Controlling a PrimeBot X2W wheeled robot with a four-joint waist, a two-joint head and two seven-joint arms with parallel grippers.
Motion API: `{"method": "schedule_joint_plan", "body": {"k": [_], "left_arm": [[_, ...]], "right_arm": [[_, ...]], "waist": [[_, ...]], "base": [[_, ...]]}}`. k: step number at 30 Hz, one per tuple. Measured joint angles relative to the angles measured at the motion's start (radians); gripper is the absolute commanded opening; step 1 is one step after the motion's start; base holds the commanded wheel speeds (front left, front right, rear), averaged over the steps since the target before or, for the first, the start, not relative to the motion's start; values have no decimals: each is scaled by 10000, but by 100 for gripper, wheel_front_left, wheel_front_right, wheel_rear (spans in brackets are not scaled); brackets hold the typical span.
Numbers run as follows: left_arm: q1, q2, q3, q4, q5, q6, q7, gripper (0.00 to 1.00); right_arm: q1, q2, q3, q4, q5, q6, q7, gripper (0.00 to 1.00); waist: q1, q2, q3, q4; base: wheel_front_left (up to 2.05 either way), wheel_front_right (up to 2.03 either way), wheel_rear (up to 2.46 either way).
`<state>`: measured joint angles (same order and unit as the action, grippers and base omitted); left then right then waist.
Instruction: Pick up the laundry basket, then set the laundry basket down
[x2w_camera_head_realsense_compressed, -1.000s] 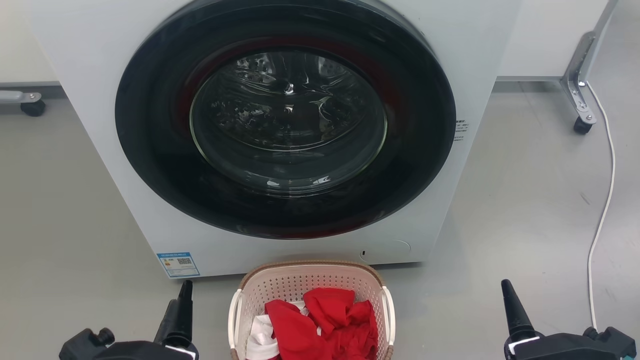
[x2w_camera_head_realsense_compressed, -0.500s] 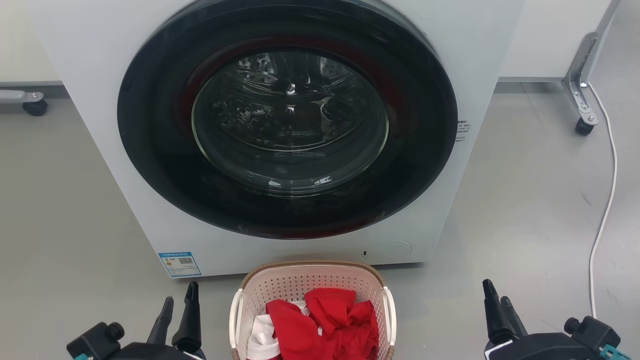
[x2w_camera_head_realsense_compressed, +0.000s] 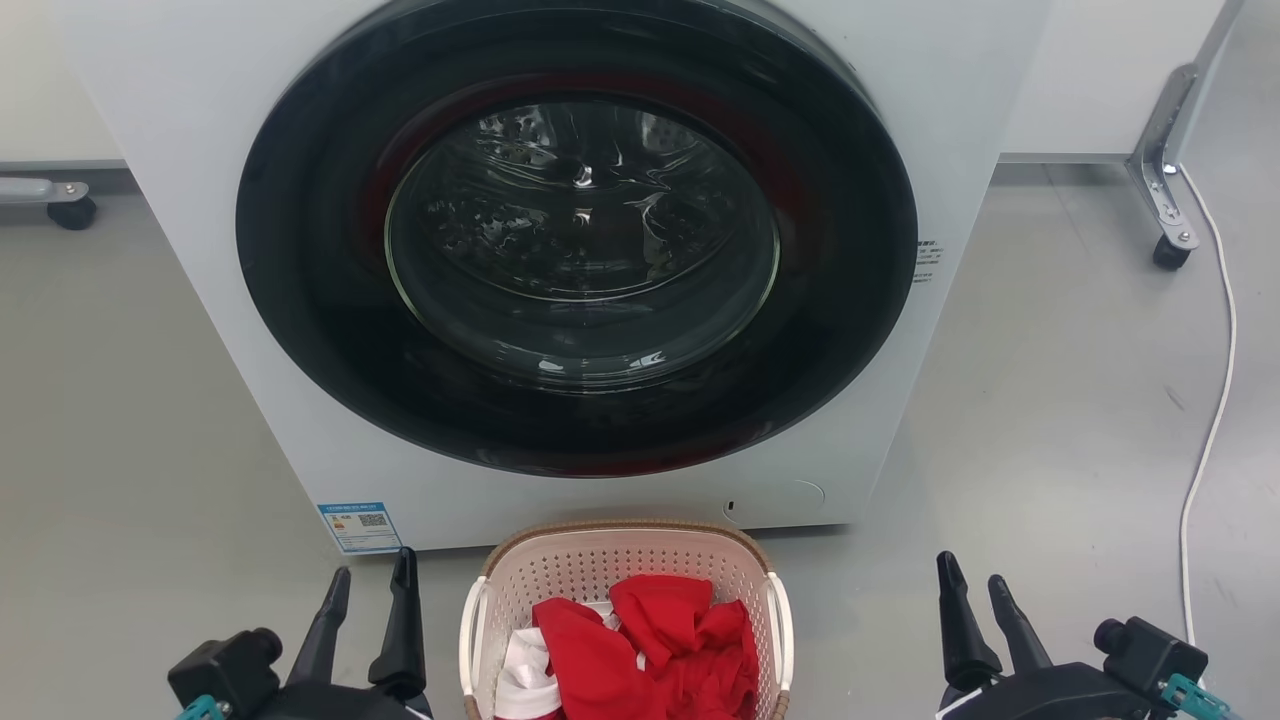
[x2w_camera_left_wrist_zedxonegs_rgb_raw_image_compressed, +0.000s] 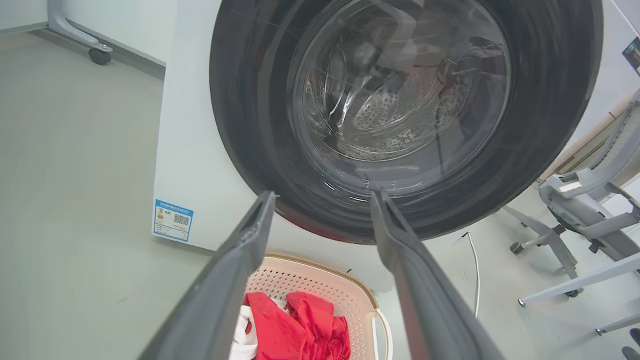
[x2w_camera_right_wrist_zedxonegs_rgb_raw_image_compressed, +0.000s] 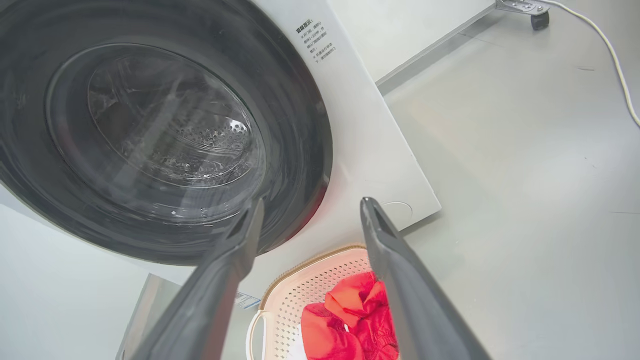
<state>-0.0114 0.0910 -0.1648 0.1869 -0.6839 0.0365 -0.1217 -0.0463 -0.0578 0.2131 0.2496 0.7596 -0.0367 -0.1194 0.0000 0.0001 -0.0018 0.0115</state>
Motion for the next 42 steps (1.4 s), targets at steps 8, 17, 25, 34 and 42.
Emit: {"method": "schedule_joint_plan", "body": {"k": [8,17,25,34,42], "left_arm": [[184,12,-117,-201,1197,180,-305,100],[412,31,-265,-447,2560,441,-654,100],[659,56,-414,-686,3693,614,-930,100],[869,58,-479,-934,4734,849,-1267,100],[1040,52,-454,-982,4976,882,-1312,100]], "right_arm": [[14,-29,295,-144,-1101,-203,-328,100],[172,-46,596,-314,-2307,-437,-644,100],[341,-65,851,-529,-3425,-621,-951,100],[453,-81,1149,-752,-4665,-842,-1294,100],[612,-81,1127,-788,-4884,-876,-1300,100]], "waist": [[0,0,-25,8],[0,0,-135,35],[0,-1,-231,52],[0,-1,-344,75],[-1,-1,-426,84]], "base": [[0,0,0],[0,0,0],[0,0,0],[0,0,0],[0,0,0]]}}
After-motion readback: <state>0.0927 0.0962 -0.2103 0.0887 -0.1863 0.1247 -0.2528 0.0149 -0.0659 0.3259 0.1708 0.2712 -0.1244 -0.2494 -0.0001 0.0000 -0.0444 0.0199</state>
